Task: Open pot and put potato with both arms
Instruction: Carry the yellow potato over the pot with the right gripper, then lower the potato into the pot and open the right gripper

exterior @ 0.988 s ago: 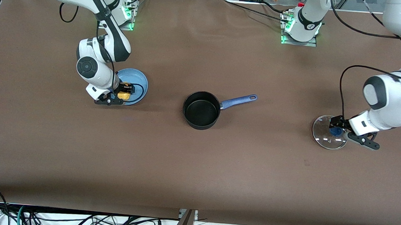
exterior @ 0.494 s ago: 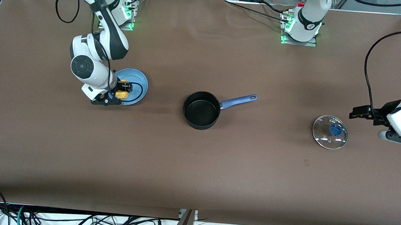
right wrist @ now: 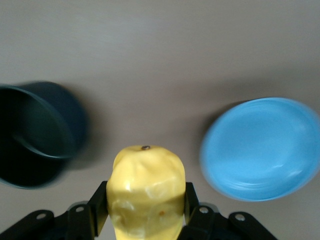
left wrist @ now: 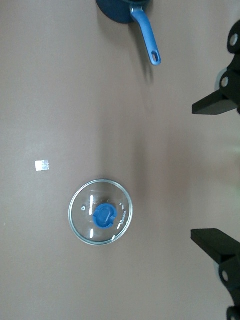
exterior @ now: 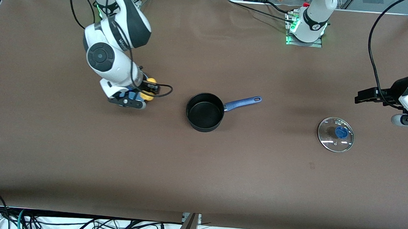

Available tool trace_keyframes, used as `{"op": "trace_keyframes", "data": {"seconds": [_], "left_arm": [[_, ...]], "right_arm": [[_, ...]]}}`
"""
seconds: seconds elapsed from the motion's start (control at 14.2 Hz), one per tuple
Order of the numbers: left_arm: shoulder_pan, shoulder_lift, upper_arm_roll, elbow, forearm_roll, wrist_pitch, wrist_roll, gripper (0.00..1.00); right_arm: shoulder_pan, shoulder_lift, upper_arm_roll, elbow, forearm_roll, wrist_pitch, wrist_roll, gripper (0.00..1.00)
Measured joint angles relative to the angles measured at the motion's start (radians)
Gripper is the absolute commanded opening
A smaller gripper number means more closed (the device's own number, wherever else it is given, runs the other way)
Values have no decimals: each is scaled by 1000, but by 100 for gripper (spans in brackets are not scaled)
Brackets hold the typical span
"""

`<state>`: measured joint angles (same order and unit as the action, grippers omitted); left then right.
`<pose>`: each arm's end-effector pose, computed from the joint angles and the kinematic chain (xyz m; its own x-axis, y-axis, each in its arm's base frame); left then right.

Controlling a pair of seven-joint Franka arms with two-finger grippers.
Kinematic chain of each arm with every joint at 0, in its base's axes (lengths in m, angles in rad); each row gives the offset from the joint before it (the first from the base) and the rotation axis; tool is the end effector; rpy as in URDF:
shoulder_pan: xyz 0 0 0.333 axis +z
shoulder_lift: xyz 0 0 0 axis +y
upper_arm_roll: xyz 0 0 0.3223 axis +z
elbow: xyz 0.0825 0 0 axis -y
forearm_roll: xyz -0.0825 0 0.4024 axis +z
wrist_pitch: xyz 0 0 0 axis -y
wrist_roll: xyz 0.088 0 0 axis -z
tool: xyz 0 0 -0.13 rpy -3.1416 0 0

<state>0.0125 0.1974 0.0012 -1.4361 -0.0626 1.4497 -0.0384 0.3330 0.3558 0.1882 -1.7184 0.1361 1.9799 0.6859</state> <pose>0.6137 -0.0004 0.5464 0.9818 0.0442 -0.1848 0.0553 -0.9969 0.0552 0.5690 0.3297 0.3520 0.9570 -0.2193 -0.1897 -0.2380 -0.9678 -0.0819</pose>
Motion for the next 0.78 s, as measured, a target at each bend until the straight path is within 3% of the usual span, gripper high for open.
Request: {"op": "trace_keyframes", "data": {"seconds": [0.35, 0.56, 0.78], "left_arm": [[1, -11, -9, -1, 15, -6, -18, 100], [1, -10, -9, -1, 15, -6, -18, 100], [1, -10, -10, -1, 15, -6, -18, 100]], "right_arm": [[131, 283, 2, 320, 11, 63, 212, 37], [181, 395, 1, 390, 7, 186, 233, 37], [212, 441, 0, 401, -34, 217, 238, 37]]}}
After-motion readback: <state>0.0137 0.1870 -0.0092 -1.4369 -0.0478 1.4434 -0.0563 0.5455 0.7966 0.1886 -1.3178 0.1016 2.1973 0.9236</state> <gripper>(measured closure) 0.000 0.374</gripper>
